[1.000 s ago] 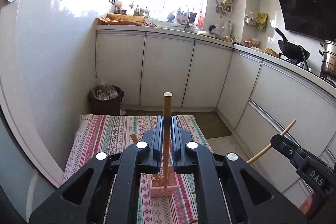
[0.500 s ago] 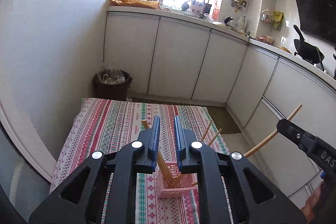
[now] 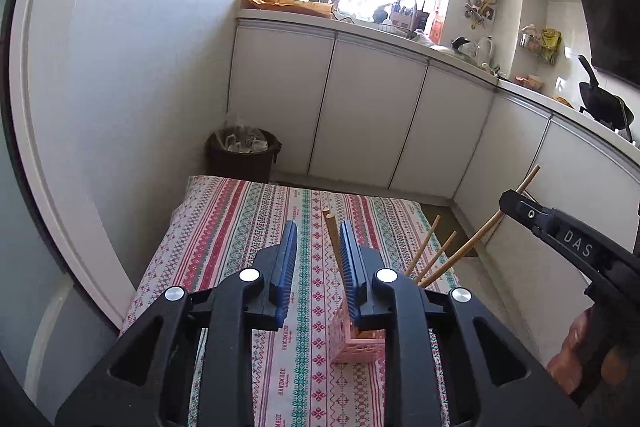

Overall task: Organize utensils
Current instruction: 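Open the left gripper to drop the chopstick into the basket, then lower the right gripper onto the pile and close on a chopstick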

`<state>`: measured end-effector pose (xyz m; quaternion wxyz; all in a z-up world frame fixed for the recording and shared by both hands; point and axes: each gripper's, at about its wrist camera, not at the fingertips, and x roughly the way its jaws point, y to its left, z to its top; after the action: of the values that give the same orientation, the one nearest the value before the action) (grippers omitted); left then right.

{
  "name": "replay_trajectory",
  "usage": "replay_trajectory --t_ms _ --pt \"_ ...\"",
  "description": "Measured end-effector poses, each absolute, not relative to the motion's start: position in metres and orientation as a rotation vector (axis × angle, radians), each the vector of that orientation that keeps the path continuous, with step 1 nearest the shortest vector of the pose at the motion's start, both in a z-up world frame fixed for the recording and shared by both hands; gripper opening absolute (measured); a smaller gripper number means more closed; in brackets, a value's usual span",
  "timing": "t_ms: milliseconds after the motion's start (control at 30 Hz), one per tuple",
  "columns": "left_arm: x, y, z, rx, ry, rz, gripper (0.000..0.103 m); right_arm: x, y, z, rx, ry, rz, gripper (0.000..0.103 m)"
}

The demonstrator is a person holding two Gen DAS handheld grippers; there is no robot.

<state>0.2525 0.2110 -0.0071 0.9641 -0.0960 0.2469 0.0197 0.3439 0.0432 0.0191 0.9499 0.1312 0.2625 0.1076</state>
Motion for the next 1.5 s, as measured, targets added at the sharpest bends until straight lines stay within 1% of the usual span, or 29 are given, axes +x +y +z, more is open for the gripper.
replay_trajectory --t_ms 33,67,133,267,400,467,600,667,733,767,833,1067,1200,1233,1333,1400,1467,1500 --pt "0.253 0.212 -0.009 -0.189 0.505 0.047 0.023 0.346 0.045 0.015 0.270 0.553 0.219 0.014" --pt "0.254 0.212 -0.011 -0.182 0.510 0.055 0.025 0.346 0.045 0.012 0.277 0.564 0.211 0.031" --pt "0.253 0.212 -0.011 -0.170 0.509 0.066 0.030 0.339 0.042 0.010 0.287 0.543 0.190 0.044" --pt "0.249 0.209 -0.010 -0.148 0.500 0.075 0.034 0.330 0.041 0.013 0.255 0.540 0.175 0.044" --pt "0.244 0.201 -0.008 -0.125 0.491 0.072 0.043 0.321 0.033 0.015 0.253 0.547 0.152 0.045" --pt "0.240 0.199 -0.007 -0.117 0.488 0.071 0.046 0.317 0.028 0.013 0.256 0.554 0.139 0.048" --pt "0.231 0.192 -0.007 -0.099 0.483 0.071 0.057 0.305 0.014 0.009 0.269 0.563 0.106 0.057" --pt "0.225 0.189 -0.007 -0.085 0.483 0.072 0.062 0.300 0.008 0.007 0.282 0.566 0.088 0.067" --pt "0.221 0.185 -0.009 -0.073 0.485 0.073 0.068 0.294 0.000 0.006 0.304 0.566 0.082 0.075" --pt "0.218 0.184 -0.010 -0.072 0.485 0.076 0.070 0.291 -0.002 0.006 0.308 0.564 0.076 0.077" --pt "0.213 0.183 -0.011 -0.073 0.486 0.078 0.074 0.287 -0.008 0.005 0.309 0.564 0.063 0.077" --pt "0.201 0.183 -0.014 -0.075 0.488 0.079 0.075 0.277 -0.022 0.004 0.300 0.577 0.046 0.078" --pt "0.199 0.187 -0.015 -0.075 0.502 0.066 0.075 0.272 -0.017 -0.019 0.202 0.662 0.094 0.080" --pt "0.199 0.189 -0.015 -0.071 0.505 0.058 0.075 0.274 -0.010 -0.033 0.148 0.724 0.139 0.081" --pt "0.196 0.193 -0.015 -0.055 0.519 0.033 0.077 0.277 0.024 -0.082 -0.063 0.905 0.332 0.081" --pt "0.192 0.201 -0.015 -0.065 0.520 0.036 0.079 0.270 0.053 -0.107 -0.244 0.928 0.424 0.081" --pt "0.190 0.209 -0.014 -0.079 0.520 0.039 0.079 0.263 0.085 -0.128 -0.377 0.949 0.531 0.072" --pt "0.189 0.213 -0.014 -0.084 0.518 0.047 0.080 0.261 0.101 -0.136 -0.418 0.972 0.583 0.070"
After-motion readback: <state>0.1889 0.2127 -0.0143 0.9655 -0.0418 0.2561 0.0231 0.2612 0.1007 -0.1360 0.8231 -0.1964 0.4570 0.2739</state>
